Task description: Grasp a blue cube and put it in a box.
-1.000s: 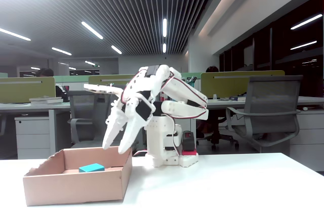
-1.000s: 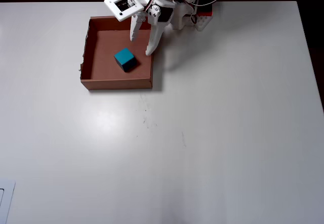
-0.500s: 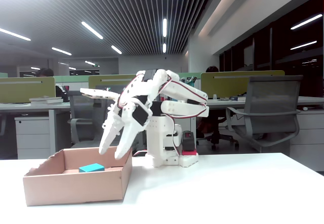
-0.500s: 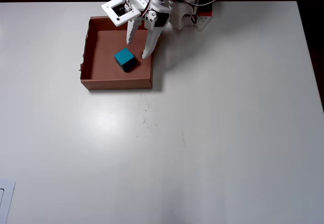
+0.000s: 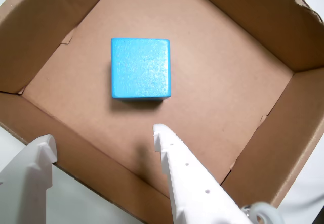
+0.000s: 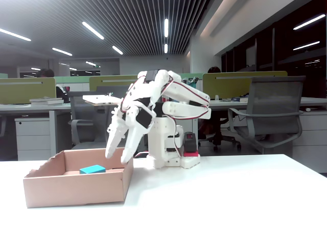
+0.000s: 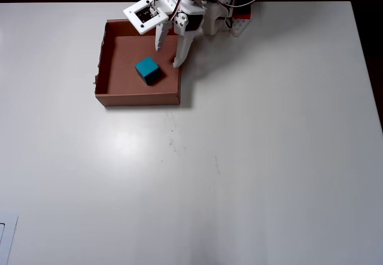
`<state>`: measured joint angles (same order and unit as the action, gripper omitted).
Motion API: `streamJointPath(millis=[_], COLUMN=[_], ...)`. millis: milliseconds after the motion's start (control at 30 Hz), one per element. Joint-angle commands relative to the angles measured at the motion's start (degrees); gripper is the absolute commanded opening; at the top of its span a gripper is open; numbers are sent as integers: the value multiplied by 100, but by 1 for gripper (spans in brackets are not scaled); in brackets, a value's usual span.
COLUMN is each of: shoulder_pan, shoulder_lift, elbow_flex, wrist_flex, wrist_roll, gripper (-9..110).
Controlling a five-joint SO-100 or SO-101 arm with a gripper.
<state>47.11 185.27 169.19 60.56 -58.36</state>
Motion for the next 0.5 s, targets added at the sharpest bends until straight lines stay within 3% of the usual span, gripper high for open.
streamJointPath(millis=[0, 467], shoulder_pan=[-9, 18], shoulder_lift=[35, 35], elbow_flex=[-176, -149], wrist_flex=[0, 123], wrist_roll=[0, 9], gripper=[25, 25])
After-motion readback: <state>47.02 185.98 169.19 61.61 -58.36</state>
